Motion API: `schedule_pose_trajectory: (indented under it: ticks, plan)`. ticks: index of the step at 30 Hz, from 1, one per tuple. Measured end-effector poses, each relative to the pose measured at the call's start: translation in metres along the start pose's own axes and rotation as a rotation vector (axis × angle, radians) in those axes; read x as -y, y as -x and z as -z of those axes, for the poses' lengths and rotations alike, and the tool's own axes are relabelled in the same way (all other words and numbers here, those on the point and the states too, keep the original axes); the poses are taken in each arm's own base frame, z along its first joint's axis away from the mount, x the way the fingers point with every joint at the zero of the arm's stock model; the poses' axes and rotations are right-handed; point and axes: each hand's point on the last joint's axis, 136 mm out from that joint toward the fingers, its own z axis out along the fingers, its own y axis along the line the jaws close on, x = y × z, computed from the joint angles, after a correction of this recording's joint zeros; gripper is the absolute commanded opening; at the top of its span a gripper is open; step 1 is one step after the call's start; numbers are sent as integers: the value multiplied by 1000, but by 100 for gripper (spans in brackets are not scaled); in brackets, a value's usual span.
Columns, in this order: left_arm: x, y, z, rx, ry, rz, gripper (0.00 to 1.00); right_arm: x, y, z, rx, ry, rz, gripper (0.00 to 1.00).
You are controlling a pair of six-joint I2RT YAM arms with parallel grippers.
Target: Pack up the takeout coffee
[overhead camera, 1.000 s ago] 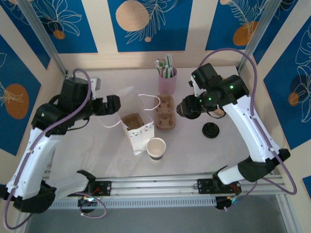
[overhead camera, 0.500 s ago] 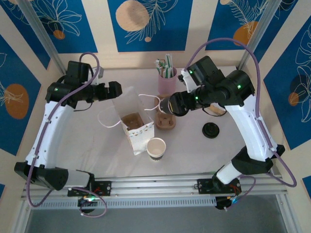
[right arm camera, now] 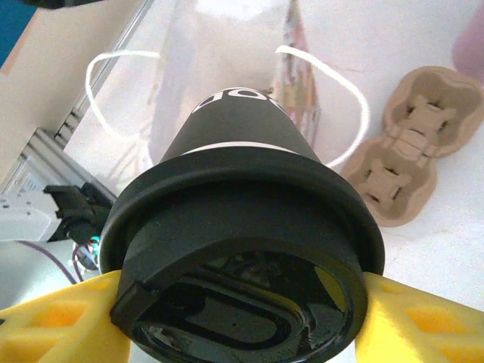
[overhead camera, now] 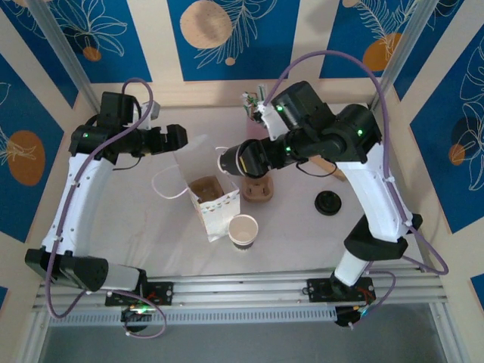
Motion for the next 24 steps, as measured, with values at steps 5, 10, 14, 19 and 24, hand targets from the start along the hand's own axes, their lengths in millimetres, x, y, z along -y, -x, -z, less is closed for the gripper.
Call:
schedule_pose_trajectory:
  ticks: [5,10,14,19,24]
  plan:
    - [0,-2,-2,-6,-7,2,100,-16,-1,-20,-44,21,26,62]
    - [-1,-6,-1,-5,-7,1,100,-27,-3,-42,-96,23,43,62]
    - [3,-6,11,27,-16,-10,100,-34,-2,-58,-115,19,57,62]
    - [6,-8,28,72,-18,-27,100,-39,2,-79,-132,0,60,62]
    - [-9,-3,35,105,23,-1,97,-35,2,-97,-159,-38,61,62]
